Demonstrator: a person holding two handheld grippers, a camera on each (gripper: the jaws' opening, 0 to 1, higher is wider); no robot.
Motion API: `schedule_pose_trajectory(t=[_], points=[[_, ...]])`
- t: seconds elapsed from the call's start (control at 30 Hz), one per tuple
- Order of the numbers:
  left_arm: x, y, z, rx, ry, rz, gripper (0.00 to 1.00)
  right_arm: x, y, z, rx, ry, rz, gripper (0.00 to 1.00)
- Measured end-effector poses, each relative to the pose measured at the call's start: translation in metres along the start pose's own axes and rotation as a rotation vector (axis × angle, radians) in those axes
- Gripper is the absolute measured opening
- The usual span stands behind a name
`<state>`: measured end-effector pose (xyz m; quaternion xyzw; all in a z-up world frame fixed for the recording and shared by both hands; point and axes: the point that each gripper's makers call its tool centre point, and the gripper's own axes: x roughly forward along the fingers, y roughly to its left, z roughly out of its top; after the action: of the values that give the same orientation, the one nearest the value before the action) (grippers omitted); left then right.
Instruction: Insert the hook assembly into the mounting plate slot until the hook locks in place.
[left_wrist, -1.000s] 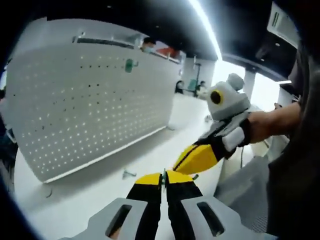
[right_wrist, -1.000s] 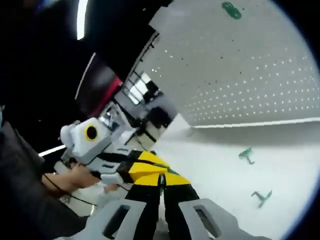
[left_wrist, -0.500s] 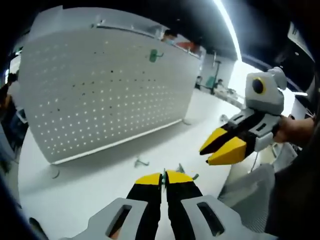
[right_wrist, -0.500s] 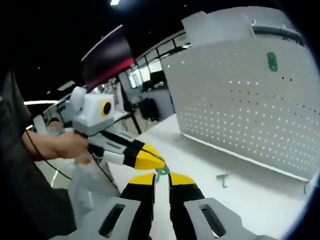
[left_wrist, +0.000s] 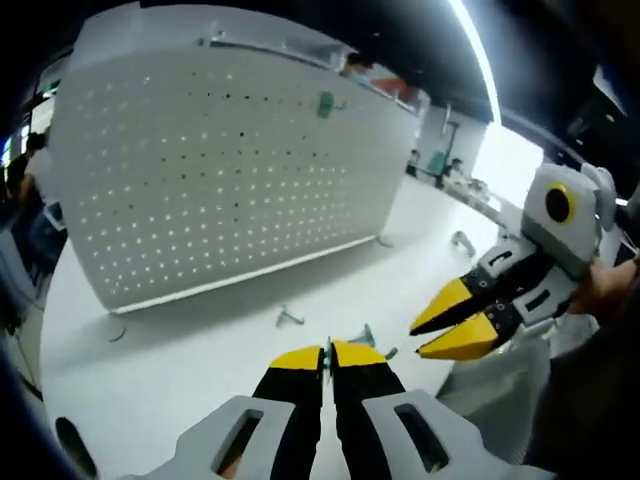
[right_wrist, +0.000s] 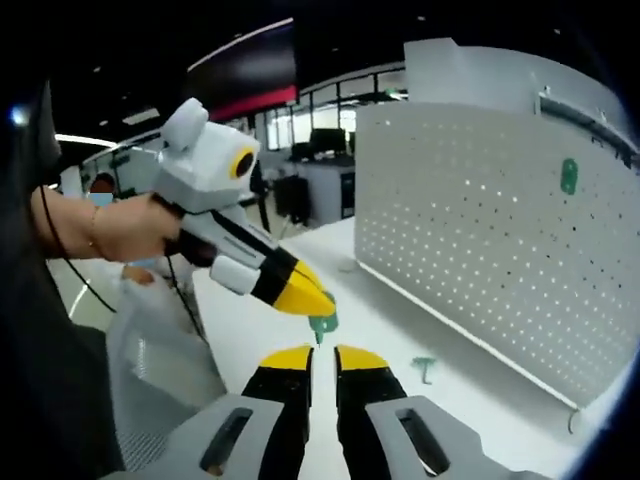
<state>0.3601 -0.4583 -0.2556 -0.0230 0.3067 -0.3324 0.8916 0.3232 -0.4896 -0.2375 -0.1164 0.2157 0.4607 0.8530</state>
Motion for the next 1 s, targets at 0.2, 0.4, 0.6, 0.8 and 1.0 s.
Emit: schedule_pose_trajectory(t=[0.2, 0.4, 0.6, 0.8, 1.0], points=[[0.000, -0.015, 0.002, -0.016, -0.003, -0.037, 0.02, 0.006, 0.003, 0.000, -0.016, 0.000, 0.006, 0.07], [-0.002, -0.024, 0.008, -0.090, -0.028, -0.076, 0.02, 0.005, 0.003, 0.004, -0.032, -0.016, -0.009, 0.06], [-0.003, -0.029, 0.009, -0.101, -0.030, -0.093, 0.02, 0.006, -0.002, 0.006, -0.042, -0.028, -0.029, 0.05], [-0.005, -0.032, 0.013, -0.140, -0.040, -0.114, 0.02, 0.009, -0.001, 0.007, -0.055, -0.031, -0.030, 0.03], [-0.009, -0.033, 0.019, -0.180, -0.060, -0.130, 0.02, 0.004, -0.002, 0.015, -0.070, -0.051, -0.053, 0.01]])
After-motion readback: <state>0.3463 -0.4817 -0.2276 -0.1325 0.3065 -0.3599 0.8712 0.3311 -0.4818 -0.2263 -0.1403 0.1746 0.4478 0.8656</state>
